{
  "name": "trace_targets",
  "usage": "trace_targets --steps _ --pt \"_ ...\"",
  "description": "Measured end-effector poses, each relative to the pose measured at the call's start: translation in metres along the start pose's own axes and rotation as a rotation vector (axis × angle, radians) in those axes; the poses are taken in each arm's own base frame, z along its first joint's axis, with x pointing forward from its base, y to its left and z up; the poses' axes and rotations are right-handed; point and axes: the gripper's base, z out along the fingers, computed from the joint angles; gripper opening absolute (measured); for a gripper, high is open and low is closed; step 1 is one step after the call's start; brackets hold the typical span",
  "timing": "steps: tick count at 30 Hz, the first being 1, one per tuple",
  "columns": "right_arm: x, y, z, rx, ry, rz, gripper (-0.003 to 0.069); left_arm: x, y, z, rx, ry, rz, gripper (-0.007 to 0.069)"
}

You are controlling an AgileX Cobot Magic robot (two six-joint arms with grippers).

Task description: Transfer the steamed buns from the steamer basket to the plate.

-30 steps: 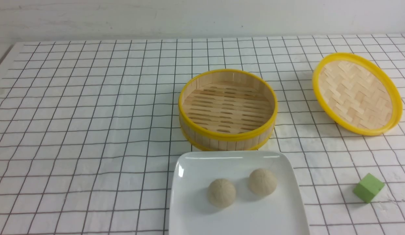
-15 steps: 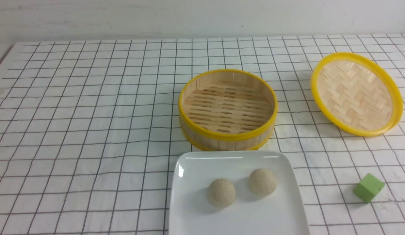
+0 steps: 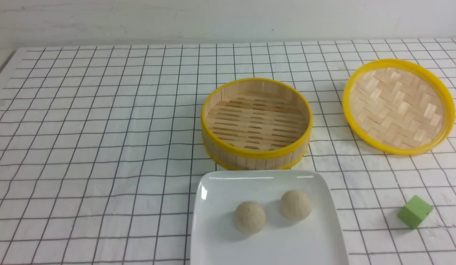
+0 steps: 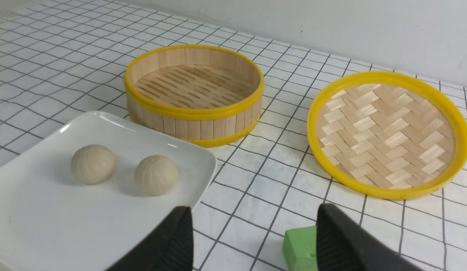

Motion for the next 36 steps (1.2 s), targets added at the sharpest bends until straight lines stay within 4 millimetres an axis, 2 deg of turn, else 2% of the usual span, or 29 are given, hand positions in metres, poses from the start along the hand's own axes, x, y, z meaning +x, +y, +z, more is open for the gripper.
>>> trace_targets --steps 1,4,7,9,10,13,14,17,19,21,23,26,27,30,36 --pt "0.000 0.000 0.000 0.000 0.000 0.000 0.0441 0.001 0.000 0.003 -0.003 0.004 0.011 0.0373" --pt "0.000 0.000 0.000 0.000 0.000 0.000 0.0441 0.019 -0.009 0.049 -0.024 0.120 0.106 0.0373" --pt "0.000 0.000 0.000 0.000 0.000 0.000 0.0441 0.039 -0.013 0.077 -0.064 0.227 0.057 0.0373" --pt "0.000 0.000 0.000 0.000 0.000 0.000 0.0441 0.047 -0.013 0.086 -0.091 0.257 0.031 0.0373" --pt "0.000 0.000 0.000 0.000 0.000 0.000 0.0441 0.056 -0.011 0.097 -0.131 0.284 -0.027 0.0373" --pt "0.000 0.000 0.000 0.000 0.000 0.000 0.0441 0.072 -0.008 0.108 -0.169 0.308 -0.056 0.0373" --pt "0.000 0.000 0.000 0.000 0.000 0.000 0.0441 0.088 -0.005 0.113 -0.191 0.321 -0.075 0.0373" --pt "0.000 0.000 0.000 0.000 0.000 0.000 0.0441 0.119 0.004 0.110 -0.219 0.311 -0.107 0.0373" --pt "0.000 0.000 0.000 0.000 0.000 0.000 0.0441 0.146 0.011 0.100 -0.244 0.294 -0.128 0.0373" --pt "0.000 0.000 0.000 0.000 0.000 0.000 0.0441 0.162 0.013 0.093 -0.261 0.292 -0.138 0.0373" --pt "0.000 0.000 0.000 0.001 0.000 -0.001 0.0441 0.193 0.016 0.072 -0.324 0.269 -0.169 0.0373" --pt "0.000 0.000 0.000 0.000 0.000 0.000 0.0441 0.224 0.013 0.052 -0.383 0.265 -0.199 0.0373" --pt "0.000 0.000 0.000 0.000 0.000 0.000 0.0441 0.223 0.013 0.052 -0.387 0.257 -0.200 0.0373" --pt "0.000 0.000 0.000 0.000 0.000 0.000 0.0441 0.250 0.009 0.036 -0.446 0.267 -0.218 0.0373" --pt "0.000 0.000 0.000 0.001 0.000 -0.001 0.0441 0.252 0.010 0.025 -0.521 0.232 -0.259 0.0371"
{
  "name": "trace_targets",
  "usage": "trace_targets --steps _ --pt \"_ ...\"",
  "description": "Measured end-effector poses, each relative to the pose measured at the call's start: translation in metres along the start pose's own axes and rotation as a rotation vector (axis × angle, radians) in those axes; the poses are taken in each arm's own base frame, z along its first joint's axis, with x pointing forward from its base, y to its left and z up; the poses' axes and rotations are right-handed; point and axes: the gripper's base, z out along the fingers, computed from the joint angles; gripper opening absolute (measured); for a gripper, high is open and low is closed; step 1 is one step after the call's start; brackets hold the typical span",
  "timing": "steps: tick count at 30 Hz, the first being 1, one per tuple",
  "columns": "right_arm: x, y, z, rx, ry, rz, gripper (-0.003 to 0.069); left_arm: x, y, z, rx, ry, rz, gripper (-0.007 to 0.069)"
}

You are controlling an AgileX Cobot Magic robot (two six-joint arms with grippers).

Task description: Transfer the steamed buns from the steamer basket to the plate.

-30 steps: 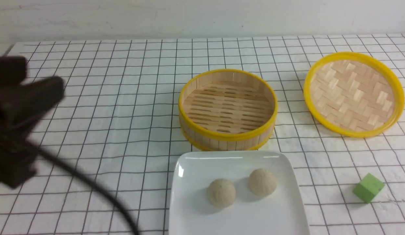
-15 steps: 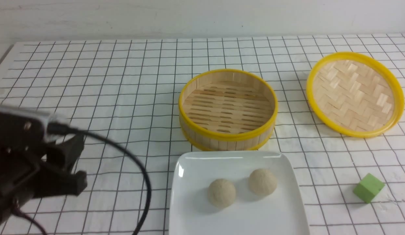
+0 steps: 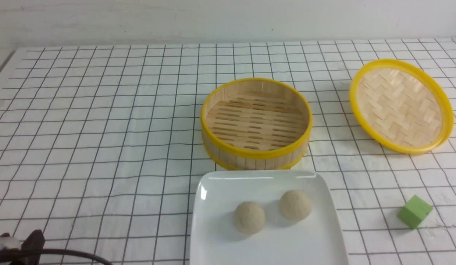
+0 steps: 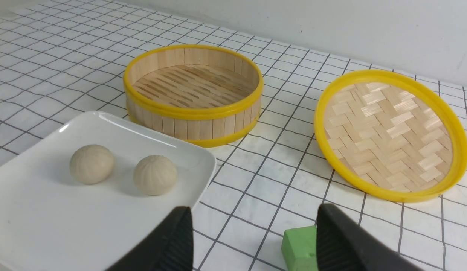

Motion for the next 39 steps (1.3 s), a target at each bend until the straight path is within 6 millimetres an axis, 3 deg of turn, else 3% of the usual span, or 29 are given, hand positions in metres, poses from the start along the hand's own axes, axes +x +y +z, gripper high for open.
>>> trace_targets --steps 12,24,31,39 --pt "0.000 0.000 0.000 -0.001 0.000 0.001 0.0441 0.006 0.017 -0.020 -0.164 -0.069 -0.110 0.0356" --pt "0.000 0.000 0.000 -0.001 0.000 0.001 0.0441 -0.002 0.007 -0.025 -0.028 -0.188 -0.269 0.0356" --pt "0.000 0.000 0.000 -0.001 0.000 0.001 0.0441 -0.009 0.002 -0.026 0.035 -0.259 -0.276 0.0356" --pt "0.000 0.000 0.000 -0.001 0.000 0.001 0.0441 -0.004 0.005 -0.025 -0.008 -0.212 -0.252 0.0356"
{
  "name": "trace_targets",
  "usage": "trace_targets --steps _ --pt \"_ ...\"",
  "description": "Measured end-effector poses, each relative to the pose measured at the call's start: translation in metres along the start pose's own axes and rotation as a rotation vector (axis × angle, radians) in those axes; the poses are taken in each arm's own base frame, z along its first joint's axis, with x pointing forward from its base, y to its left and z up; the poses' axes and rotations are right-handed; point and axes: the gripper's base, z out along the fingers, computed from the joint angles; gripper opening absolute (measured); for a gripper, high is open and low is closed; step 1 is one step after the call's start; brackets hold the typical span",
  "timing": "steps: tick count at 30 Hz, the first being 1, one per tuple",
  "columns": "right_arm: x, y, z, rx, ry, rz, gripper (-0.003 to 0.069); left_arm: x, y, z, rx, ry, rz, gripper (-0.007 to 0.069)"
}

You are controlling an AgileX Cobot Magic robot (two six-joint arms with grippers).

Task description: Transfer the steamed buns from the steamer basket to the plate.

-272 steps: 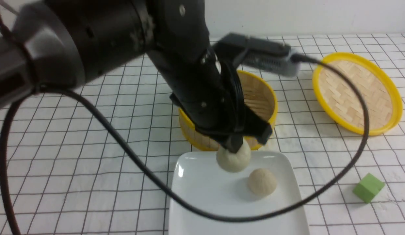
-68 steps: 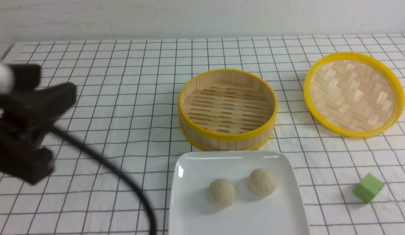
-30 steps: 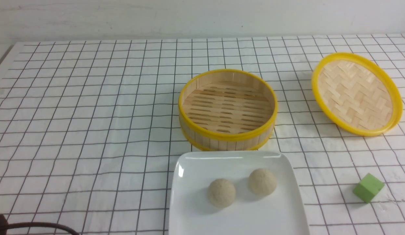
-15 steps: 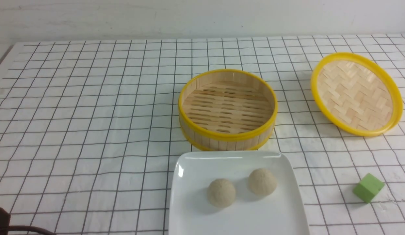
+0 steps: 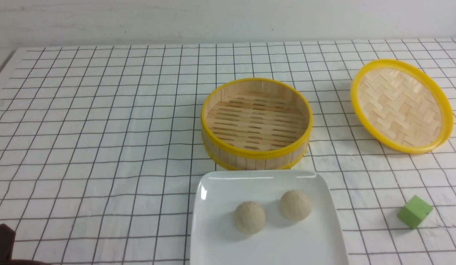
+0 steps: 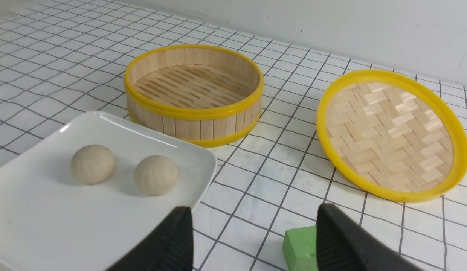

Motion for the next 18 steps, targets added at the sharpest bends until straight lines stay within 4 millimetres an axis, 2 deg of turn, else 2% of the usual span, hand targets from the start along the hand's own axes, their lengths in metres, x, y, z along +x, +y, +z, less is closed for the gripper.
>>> trace_targets --steps 10,18 --pt "0.000 0.000 0.000 0.001 0.000 -0.001 0.0441 0.011 0.005 0.000 -0.012 0.133 0.064 0.0356" --pt "0.000 0.000 0.000 0.001 0.000 -0.001 0.0441 0.003 -0.006 0.000 0.114 0.038 0.032 0.0356"
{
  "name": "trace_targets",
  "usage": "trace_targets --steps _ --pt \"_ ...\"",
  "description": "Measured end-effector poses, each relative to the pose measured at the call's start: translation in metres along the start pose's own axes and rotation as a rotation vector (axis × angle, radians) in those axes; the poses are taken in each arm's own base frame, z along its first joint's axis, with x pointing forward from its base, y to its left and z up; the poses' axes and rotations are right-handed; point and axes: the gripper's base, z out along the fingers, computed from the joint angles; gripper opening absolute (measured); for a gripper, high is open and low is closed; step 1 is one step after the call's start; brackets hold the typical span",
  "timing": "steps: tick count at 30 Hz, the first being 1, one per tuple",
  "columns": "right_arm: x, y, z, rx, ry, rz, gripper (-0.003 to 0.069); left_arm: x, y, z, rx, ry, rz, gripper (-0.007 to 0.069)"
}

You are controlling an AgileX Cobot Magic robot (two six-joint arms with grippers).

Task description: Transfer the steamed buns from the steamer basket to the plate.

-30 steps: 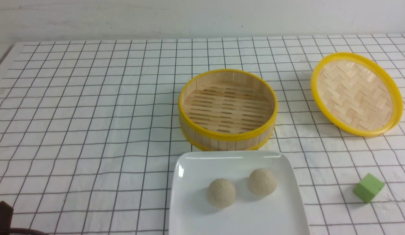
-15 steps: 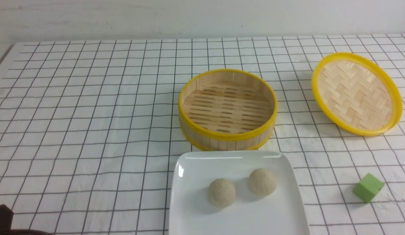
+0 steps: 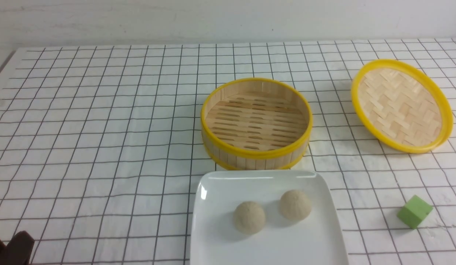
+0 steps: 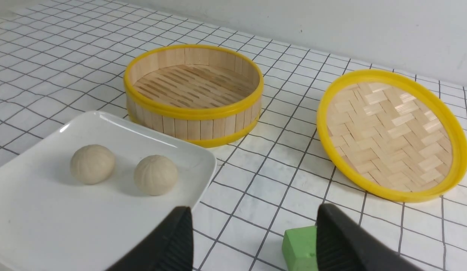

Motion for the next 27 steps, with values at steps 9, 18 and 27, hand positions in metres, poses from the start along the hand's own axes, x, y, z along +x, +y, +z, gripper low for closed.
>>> trace_targets --steps 9,18,27 --pt "0.000 0.000 0.000 0.000 0.000 0.000 0.0441 -0.003 -0.005 0.000 0.054 -0.034 -0.061 0.0356" --pt "0.000 0.000 0.000 0.000 0.000 0.000 0.0441 0.010 -0.009 -0.001 0.114 0.098 0.206 0.0356" --pt "0.000 0.000 0.000 0.000 0.000 0.000 0.0441 0.019 -0.006 -0.002 0.092 0.207 0.270 0.0356"
